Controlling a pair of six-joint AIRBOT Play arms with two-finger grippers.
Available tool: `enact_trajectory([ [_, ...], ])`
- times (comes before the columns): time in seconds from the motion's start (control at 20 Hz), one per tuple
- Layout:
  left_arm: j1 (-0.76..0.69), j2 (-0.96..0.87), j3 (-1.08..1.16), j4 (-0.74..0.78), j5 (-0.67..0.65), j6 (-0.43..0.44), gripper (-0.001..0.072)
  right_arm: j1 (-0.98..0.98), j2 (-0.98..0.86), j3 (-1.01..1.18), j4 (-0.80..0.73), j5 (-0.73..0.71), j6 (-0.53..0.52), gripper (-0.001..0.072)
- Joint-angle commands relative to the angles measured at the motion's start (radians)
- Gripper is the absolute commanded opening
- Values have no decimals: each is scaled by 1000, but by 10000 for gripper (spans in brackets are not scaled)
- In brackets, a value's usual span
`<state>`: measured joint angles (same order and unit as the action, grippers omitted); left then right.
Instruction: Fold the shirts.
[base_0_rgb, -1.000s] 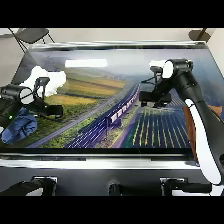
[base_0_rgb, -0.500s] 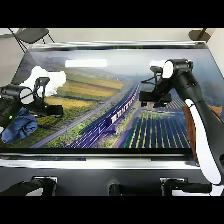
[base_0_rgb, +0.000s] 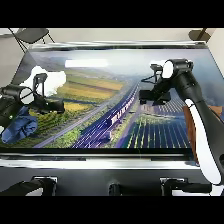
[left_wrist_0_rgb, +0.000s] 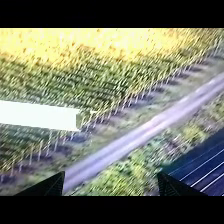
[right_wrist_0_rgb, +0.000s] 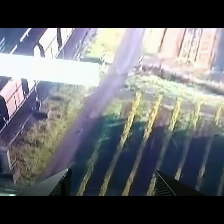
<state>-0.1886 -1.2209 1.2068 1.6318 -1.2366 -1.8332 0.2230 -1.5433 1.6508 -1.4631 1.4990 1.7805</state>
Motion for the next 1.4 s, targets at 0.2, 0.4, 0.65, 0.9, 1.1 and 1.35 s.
enact_trajectory([
  [0.2,156,-18,147,364,23,65,720,1,0,-1,-7,-55,-8,611],
  [0.4,500,-149,297,282,-145,78,720,1,-5,-1,-3,-59,-7,610],
  [0.65,737,-301,272,129,-153,46,720,1,-5,-1,32,-49,-7,602],
  [0.9,769,-394,265,0,-27,126,720,1,-5,-1,47,-49,9,536],
  [1.1,769,-470,264,-55,-16,200,720,1,-5,-1,49,-45,16,536],
  [1.35,769,-484,265,-67,-31,231,347,1,-5,-1,49,-38,24,536],
])
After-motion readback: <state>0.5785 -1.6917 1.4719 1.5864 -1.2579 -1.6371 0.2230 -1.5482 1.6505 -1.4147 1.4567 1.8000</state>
